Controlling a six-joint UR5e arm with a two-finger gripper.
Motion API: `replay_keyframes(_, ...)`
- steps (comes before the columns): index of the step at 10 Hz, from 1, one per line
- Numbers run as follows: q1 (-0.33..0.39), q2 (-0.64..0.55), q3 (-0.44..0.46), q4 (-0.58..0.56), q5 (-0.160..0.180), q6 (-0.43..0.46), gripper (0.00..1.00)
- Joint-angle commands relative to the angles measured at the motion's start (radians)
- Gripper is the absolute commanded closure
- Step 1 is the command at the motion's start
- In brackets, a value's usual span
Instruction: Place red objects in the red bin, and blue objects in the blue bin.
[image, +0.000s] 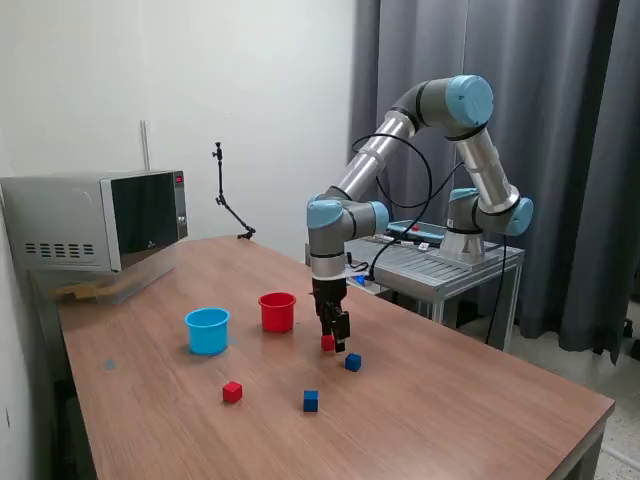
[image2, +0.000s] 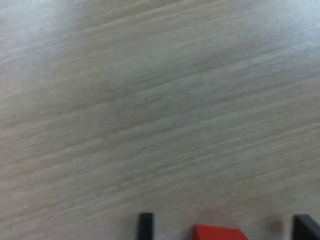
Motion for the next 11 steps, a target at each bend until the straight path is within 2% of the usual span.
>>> replay_keyframes(1,0.0,-0.001,0.001,0.0,0.002,0.0,1.0)
replay_keyframes(9,0.0,-0.007,-0.028,0.001,-0.011,-0.003,1.0)
replay_keyframes(11,0.0,-0.042,-0.042,0.003,-0.035,-0.003,1.0)
